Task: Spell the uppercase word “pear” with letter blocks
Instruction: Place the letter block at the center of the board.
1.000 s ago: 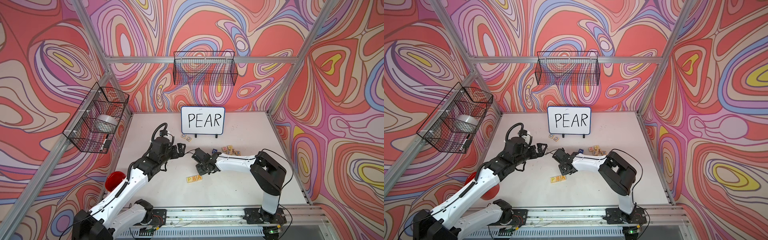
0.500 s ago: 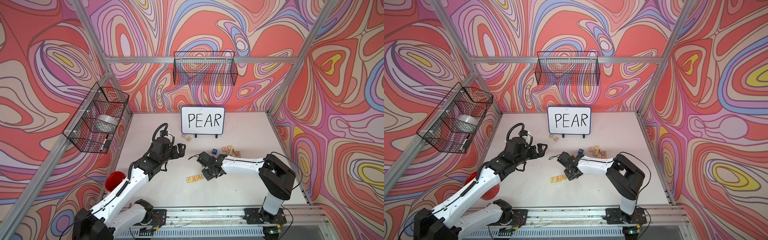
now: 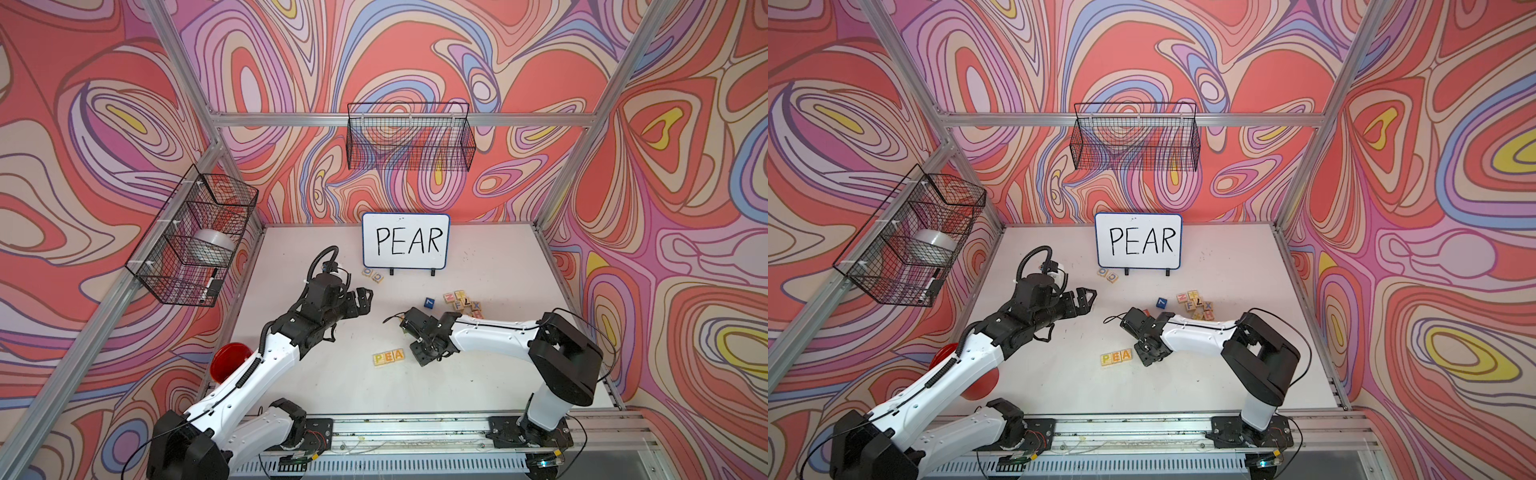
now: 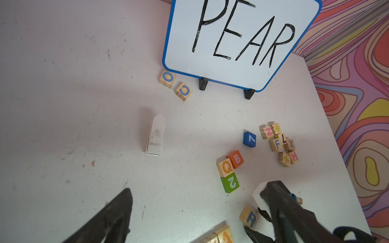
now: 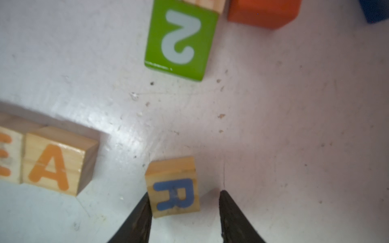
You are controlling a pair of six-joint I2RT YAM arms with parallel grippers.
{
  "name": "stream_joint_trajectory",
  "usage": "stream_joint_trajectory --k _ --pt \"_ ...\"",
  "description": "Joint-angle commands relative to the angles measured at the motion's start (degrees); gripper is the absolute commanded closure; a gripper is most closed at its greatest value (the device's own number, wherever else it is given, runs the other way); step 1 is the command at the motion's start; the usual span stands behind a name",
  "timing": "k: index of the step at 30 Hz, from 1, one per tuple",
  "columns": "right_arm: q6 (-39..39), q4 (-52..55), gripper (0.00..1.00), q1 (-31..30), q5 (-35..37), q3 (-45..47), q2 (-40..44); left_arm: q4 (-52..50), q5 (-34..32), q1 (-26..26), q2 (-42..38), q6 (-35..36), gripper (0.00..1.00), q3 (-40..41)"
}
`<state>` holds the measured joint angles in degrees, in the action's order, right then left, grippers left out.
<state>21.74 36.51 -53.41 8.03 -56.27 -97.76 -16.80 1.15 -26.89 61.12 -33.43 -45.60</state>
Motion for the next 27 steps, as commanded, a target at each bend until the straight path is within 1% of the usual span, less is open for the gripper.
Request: stream_joint_trajectory --k 1,6,13,16,19,21,23,24,27 --pt "4.59 1.98 0.47 -0.78 1.98 1.73 1.16 1.24 0.82 0.25 1.01 -0.06 0.04 -1.1" --pt "9.61 2.16 0.47 -0.86 5.62 3.35 2.08 1.26 1.14 0.26 2.18 0.21 0.04 -1.63" --pt "12.46 0.92 0.47 -0.77 9.19 4.5 4.59 1.24 1.48 0.26 3.3 0.63 0.04 -2.04" --pt "13.28 0.48 0.47 -0.74 8.25 3.89 4.96 1.24 1.56 0.22 3.56 0.73 0.04 -2.27" --pt "13.44 -1.15 0.47 -0.9 4.36 4.79 8.9 1.24 1.14 0.26 3.1 0.87 0.04 -1.97" --pt "14.05 -1.67 0.42 -0.88 2.56 5.01 12.38 0.99 0.89 0.26 2.9 0.99 0.04 -2.02" --pt "16.25 -1.21 0.36 -0.9 2.47 3.96 14.18 0.77 0.8 0.22 2.85 1.08 0.04 -2.03" --pt "17.46 -0.65 0.33 -0.91 2.76 2.87 14.13 0.62 0.91 0.18 2.75 0.95 0.04 -2.27" --pt "20.96 0.94 0.32 -0.9 2.96 -0.94 10.64 0.88 0.66 0.26 2.51 0.82 0.04 -2.12"
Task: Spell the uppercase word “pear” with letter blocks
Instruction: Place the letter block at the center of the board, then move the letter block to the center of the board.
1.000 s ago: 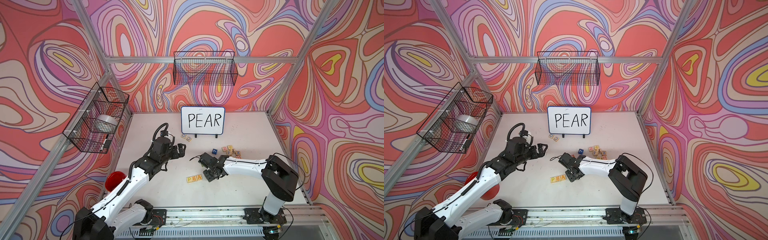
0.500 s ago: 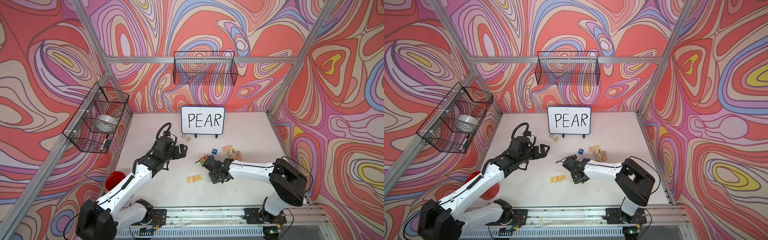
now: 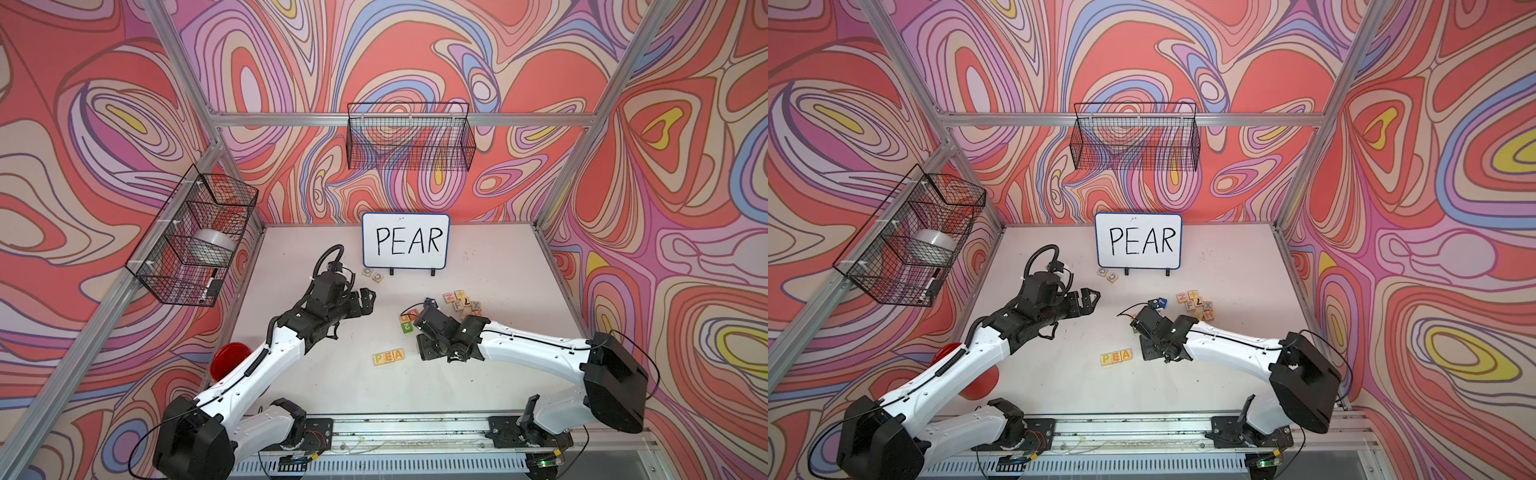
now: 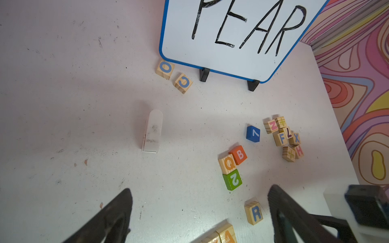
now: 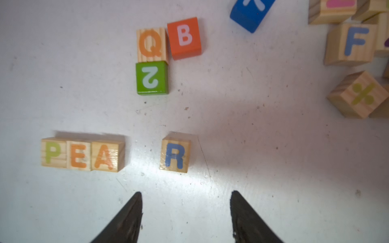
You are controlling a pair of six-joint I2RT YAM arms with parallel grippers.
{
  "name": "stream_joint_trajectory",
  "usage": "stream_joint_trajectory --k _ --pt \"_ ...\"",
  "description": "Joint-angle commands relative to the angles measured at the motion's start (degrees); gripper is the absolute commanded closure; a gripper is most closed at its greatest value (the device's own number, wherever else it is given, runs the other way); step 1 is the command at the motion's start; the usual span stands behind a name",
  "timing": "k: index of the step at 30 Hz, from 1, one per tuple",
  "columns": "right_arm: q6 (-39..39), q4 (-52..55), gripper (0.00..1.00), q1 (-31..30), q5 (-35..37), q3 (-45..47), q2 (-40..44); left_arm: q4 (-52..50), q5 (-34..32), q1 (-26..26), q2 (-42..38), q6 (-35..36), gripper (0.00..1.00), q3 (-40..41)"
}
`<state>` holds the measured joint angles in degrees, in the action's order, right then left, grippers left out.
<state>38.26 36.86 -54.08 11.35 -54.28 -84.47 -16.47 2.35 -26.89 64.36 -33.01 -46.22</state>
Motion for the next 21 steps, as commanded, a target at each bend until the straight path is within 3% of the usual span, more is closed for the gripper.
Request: stream_joint_trajectory --k 1,7,21 --pt "4.97 0.99 0.32 -0.21 -0.45 -4.16 -3.96 0.62 -0.61 0.26 -0.83 0.29 0.04 -1.43" --pt "6.04 2.51 0.37 -0.17 0.33 -6.98 -10.37 -0.53 -0.89 0.21 -1.71 1.05 0.04 -1.6" --pt "7.64 2.62 0.5 -0.19 0.91 -6.36 -15.92 -1.13 -2.17 0.26 -3.36 0.93 0.04 -0.69"
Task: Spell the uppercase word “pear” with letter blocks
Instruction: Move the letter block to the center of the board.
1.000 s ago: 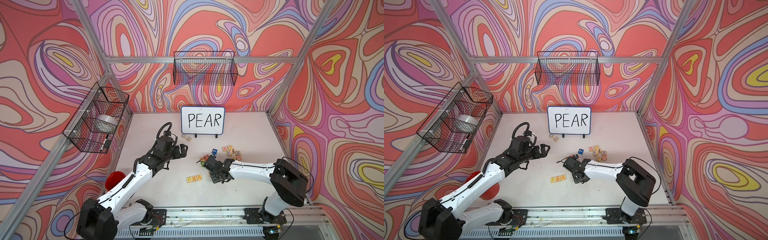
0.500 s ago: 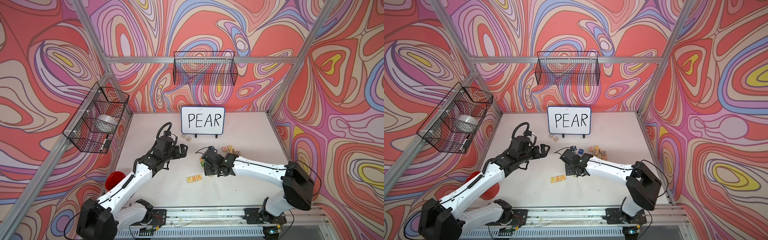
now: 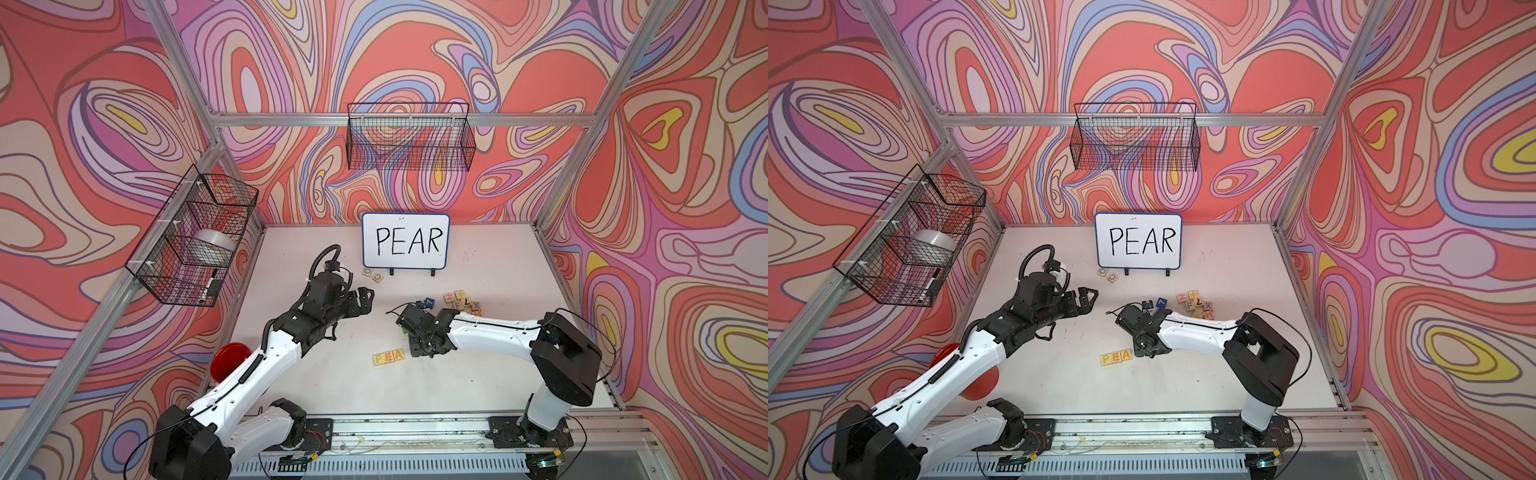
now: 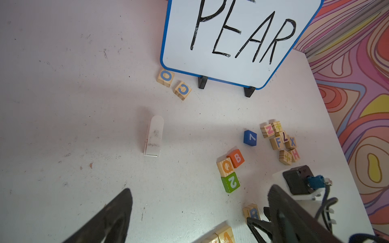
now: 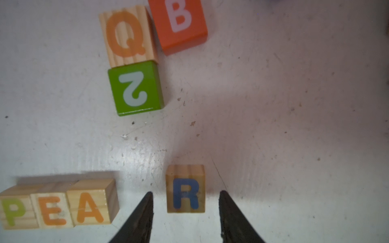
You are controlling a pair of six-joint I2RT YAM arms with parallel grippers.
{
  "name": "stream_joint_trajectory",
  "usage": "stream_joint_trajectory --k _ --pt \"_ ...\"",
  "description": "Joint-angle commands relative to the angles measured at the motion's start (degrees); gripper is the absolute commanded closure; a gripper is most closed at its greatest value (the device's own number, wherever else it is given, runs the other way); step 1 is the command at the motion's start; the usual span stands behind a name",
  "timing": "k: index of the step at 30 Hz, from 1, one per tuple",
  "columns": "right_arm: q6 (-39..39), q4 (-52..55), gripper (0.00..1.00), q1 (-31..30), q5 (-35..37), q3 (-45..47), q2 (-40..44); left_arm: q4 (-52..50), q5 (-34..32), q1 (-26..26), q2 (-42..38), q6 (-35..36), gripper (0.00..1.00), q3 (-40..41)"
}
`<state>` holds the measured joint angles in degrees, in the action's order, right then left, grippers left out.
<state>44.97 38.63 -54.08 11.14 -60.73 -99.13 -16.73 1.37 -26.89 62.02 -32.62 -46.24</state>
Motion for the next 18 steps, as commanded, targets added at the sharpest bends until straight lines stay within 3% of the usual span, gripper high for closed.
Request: stream_joint_trajectory --k 1,18 --pt "0.92 0.8 0.51 -0.2 1.38 0.16 -1.53 -0.92 -1.19 0.26 -1.11 0.5 0.04 -0.68" --pt "1.68 -1.17 0.7 -0.15 1.19 0.89 -3.25 -1.72 -1.76 0.22 -2.41 0.34 0.04 -0.29"
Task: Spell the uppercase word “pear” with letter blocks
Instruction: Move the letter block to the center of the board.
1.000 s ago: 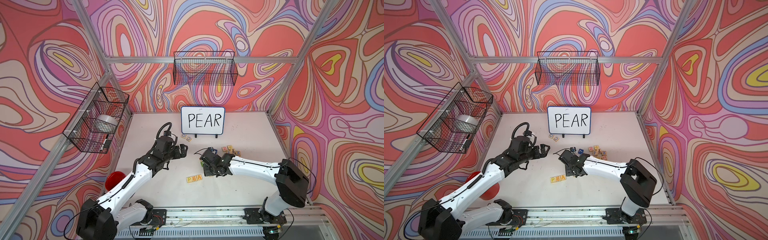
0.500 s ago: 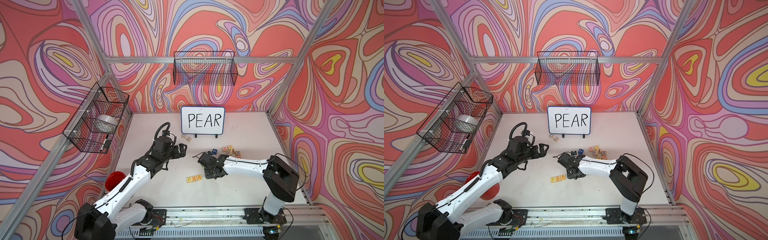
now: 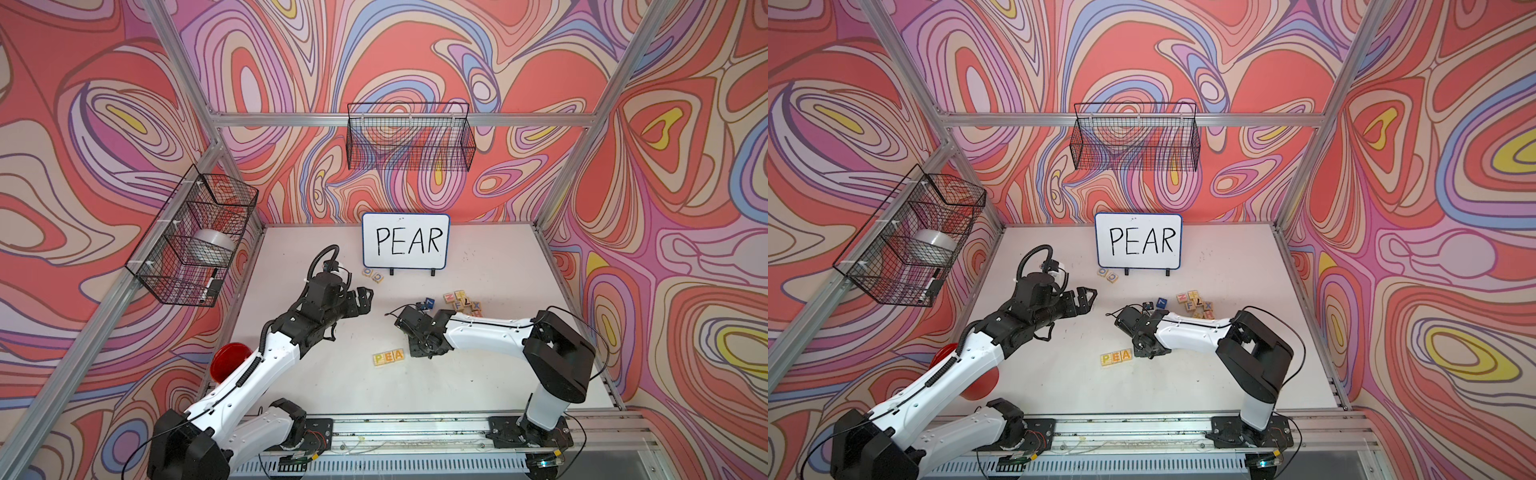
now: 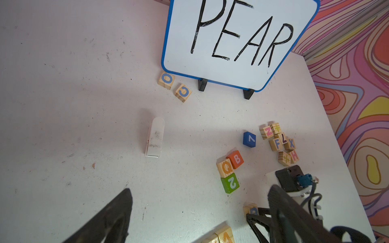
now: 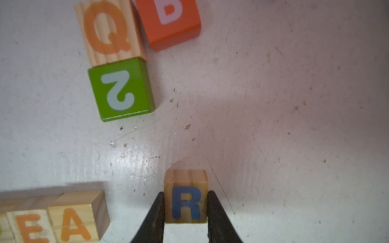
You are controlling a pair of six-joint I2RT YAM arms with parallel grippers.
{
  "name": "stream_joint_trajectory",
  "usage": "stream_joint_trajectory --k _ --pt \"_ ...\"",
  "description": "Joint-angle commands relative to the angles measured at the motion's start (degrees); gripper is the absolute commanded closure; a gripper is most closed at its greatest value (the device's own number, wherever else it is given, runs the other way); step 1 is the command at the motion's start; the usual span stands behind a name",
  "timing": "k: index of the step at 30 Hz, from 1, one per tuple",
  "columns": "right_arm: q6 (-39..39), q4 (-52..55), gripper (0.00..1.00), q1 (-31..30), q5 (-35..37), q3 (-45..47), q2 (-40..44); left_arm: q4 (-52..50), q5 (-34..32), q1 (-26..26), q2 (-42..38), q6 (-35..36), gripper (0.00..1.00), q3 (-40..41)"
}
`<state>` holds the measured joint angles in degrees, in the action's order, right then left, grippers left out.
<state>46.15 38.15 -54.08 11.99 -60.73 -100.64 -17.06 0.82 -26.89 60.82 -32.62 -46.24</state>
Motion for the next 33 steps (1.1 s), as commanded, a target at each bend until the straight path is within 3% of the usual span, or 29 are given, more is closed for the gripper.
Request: stream_joint_trajectory --k 1,7,11,21,33 --pt "0.69 -0.73 0.7 -0.2 0.09 1.13 -1.73 -1.33 -1.26 0.26 -1.21 0.36 0.04 -0.28" --pt "0.78 -1.23 0.68 -0.17 -0.06 1.58 -2.09 -1.22 -1.04 0.23 -1.12 0.19 0.04 -0.22" --pt "0.53 -1.18 0.61 -0.22 -0.38 1.2 -3.3 -1.03 -1.06 0.26 -1.02 0.2 0.04 -0.12" --pt "0.1 -0.54 0.7 -0.36 -0.02 0.3 -1.36 -0.96 -1.09 0.23 -1.06 0.1 0.04 0.08" --pt "-1.32 -1.59 0.71 -3.73 -2.26 -3.33 -3.72 -1.03 -0.99 0.26 -2.11 -0.09 0.04 0.68"
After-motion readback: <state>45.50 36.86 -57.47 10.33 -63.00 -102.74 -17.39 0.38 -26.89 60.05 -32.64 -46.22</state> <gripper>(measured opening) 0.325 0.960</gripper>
